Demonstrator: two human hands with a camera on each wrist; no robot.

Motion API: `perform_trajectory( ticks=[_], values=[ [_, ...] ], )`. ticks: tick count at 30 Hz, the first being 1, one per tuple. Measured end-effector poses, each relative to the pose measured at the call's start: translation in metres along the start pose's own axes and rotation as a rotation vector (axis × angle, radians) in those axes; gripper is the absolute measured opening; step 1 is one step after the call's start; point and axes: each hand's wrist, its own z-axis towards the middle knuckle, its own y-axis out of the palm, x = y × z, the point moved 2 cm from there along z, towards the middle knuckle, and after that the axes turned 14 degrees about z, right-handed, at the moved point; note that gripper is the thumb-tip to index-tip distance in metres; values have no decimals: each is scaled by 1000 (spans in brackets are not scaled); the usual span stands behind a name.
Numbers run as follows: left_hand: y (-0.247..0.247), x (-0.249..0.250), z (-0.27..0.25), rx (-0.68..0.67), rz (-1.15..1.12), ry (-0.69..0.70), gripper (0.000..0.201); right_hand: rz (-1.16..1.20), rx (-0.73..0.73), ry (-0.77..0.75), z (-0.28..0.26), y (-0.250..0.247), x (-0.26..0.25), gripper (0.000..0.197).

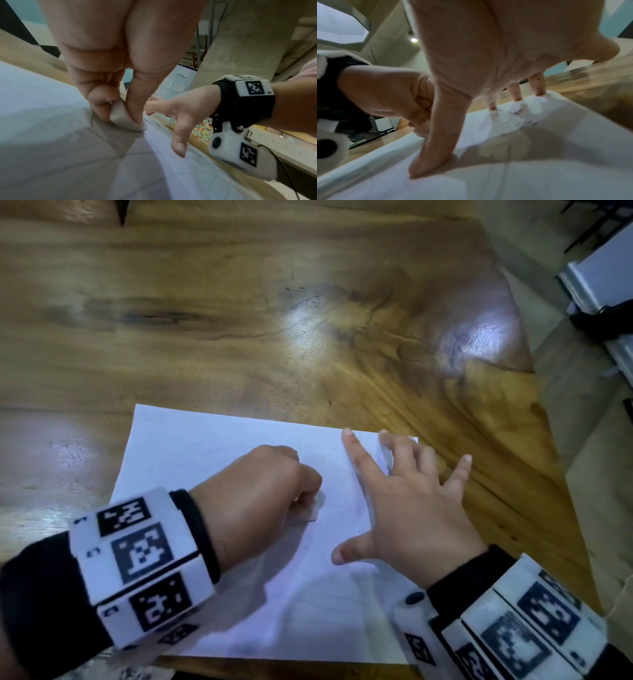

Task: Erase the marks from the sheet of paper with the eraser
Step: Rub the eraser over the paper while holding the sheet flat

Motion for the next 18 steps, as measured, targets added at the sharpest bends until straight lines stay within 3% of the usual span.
perform_trajectory(
  ticks=[4,8,14,18],
  values=[
    [-1,0,1,10,-6,-28,11,20,24,-136,3,0,-10,131],
    [-8,-4,7,-62,52,-39,12,138,-2,-269,4,1,-14,124],
    [-39,-22,49,80,-69,-184,10,171,17,-282,7,1,-9,134],
    [-35,-11,58,84,-34,-153,7,196,25,-276,9,4,-8,135]
  ],
)
